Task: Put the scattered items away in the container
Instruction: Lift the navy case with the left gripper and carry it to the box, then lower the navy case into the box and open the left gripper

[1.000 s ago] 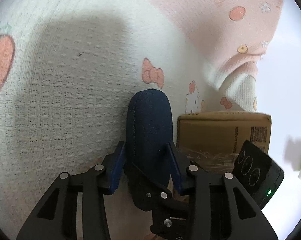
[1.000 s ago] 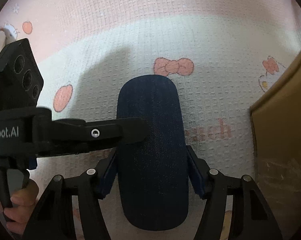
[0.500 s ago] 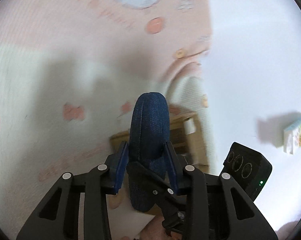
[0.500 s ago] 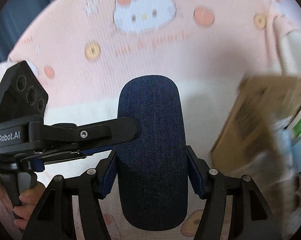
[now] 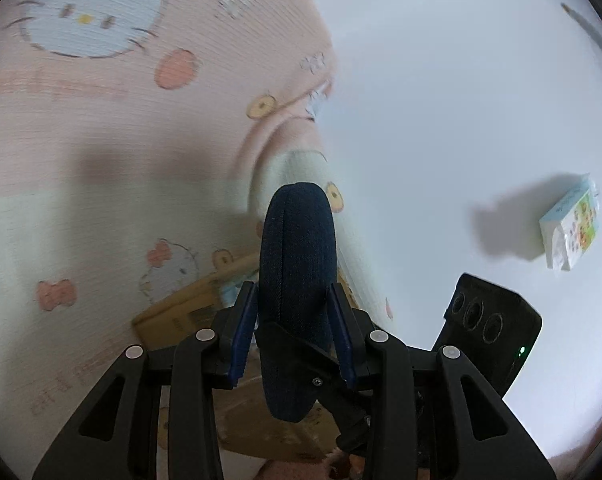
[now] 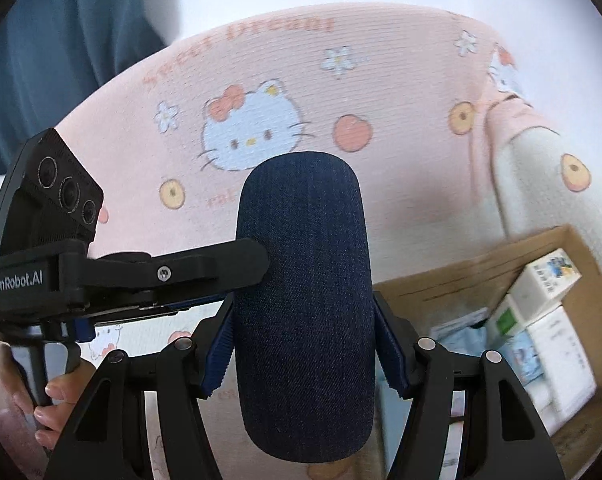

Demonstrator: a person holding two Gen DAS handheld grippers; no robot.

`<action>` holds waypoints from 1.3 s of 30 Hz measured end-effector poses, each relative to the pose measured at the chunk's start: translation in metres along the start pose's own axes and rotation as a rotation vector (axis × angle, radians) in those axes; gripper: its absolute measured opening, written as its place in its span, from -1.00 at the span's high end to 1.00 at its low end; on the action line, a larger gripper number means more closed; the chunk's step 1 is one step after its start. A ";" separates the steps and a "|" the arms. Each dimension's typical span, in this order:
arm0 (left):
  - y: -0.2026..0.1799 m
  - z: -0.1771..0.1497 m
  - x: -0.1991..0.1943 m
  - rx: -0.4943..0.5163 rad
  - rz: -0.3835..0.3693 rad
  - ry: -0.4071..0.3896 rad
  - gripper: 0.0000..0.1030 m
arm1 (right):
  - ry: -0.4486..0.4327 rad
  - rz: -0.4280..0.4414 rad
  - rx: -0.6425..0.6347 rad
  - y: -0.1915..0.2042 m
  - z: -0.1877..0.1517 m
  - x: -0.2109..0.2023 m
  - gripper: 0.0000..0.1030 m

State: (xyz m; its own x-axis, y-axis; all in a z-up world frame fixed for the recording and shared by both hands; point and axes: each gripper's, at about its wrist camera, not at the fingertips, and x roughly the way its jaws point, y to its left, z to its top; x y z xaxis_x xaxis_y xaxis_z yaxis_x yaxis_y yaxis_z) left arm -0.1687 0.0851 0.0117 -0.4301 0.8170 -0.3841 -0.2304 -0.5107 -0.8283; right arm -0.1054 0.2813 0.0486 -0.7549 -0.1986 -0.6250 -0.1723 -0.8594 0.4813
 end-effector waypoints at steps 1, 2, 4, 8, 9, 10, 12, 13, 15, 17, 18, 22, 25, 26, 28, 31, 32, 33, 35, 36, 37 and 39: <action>-0.006 0.002 0.009 0.008 0.004 0.021 0.24 | 0.013 -0.002 0.006 -0.011 0.003 -0.004 -0.18; -0.011 0.003 0.017 0.015 0.006 0.039 0.24 | 0.020 -0.003 0.009 -0.017 0.008 -0.009 -0.18; -0.020 0.003 0.036 0.023 0.007 0.085 0.24 | 0.057 0.001 0.033 -0.037 0.010 -0.009 -0.18; -0.028 -0.001 0.079 -0.004 0.012 0.186 0.24 | 0.146 -0.006 0.073 -0.076 0.007 -0.012 -0.18; -0.029 -0.002 0.087 -0.013 0.014 0.206 0.24 | 0.167 -0.009 0.077 -0.083 0.006 -0.012 -0.17; -0.031 -0.004 0.096 -0.022 0.020 0.228 0.24 | 0.183 -0.007 0.083 -0.090 0.004 -0.011 -0.17; -0.034 -0.007 0.113 -0.029 0.041 0.273 0.24 | 0.235 0.010 0.109 -0.109 0.000 -0.008 -0.17; -0.035 -0.009 0.122 -0.031 0.059 0.298 0.24 | 0.259 0.018 0.121 -0.116 -0.001 -0.006 -0.17; -0.038 -0.012 0.134 -0.031 0.086 0.336 0.24 | 0.307 0.034 0.150 -0.132 -0.004 0.000 -0.17; -0.040 -0.013 0.152 -0.028 0.122 0.381 0.23 | 0.344 0.047 0.168 -0.144 -0.008 0.005 -0.17; -0.039 -0.013 0.160 -0.024 0.140 0.404 0.23 | 0.368 0.052 0.178 -0.152 -0.010 0.008 -0.17; -0.042 -0.017 0.183 0.004 0.235 0.491 0.24 | 0.439 0.046 0.167 -0.165 -0.017 0.024 -0.17; -0.044 -0.025 0.195 0.040 0.289 0.545 0.24 | 0.483 0.034 0.130 -0.168 -0.024 0.035 -0.17; -0.044 -0.028 0.198 0.046 0.304 0.563 0.24 | 0.499 0.037 0.124 -0.169 -0.025 0.038 -0.17; -0.040 -0.032 0.206 0.049 0.331 0.593 0.24 | 0.531 0.048 0.124 -0.171 -0.030 0.045 -0.17; -0.033 -0.039 0.212 0.034 0.350 0.626 0.24 | 0.575 0.051 0.104 -0.171 -0.038 0.053 -0.17; -0.030 -0.041 0.213 0.027 0.355 0.637 0.24 | 0.586 0.051 0.099 -0.171 -0.040 0.055 -0.17; -0.027 -0.043 0.215 0.018 0.361 0.647 0.24 | 0.602 0.052 0.097 -0.172 -0.042 0.058 -0.17; -0.022 -0.045 0.218 0.011 0.377 0.660 0.24 | 0.623 0.053 0.098 -0.173 -0.046 0.062 -0.17; -0.022 -0.046 0.220 0.018 0.388 0.663 0.24 | 0.634 0.052 0.095 -0.173 -0.047 0.065 -0.17; -0.022 -0.048 0.221 0.027 0.407 0.663 0.24 | 0.642 0.048 0.092 -0.173 -0.049 0.068 -0.17; -0.020 -0.050 0.223 0.034 0.425 0.665 0.24 | 0.655 0.051 0.092 -0.175 -0.050 0.073 -0.17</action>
State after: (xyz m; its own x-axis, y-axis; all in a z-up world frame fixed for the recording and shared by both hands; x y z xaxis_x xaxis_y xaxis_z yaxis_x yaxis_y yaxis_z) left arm -0.2165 0.2907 -0.0774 0.1227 0.5329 -0.8372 -0.1942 -0.8144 -0.5469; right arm -0.0987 0.3935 -0.1115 -0.2278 -0.5083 -0.8305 -0.2215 -0.8035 0.5525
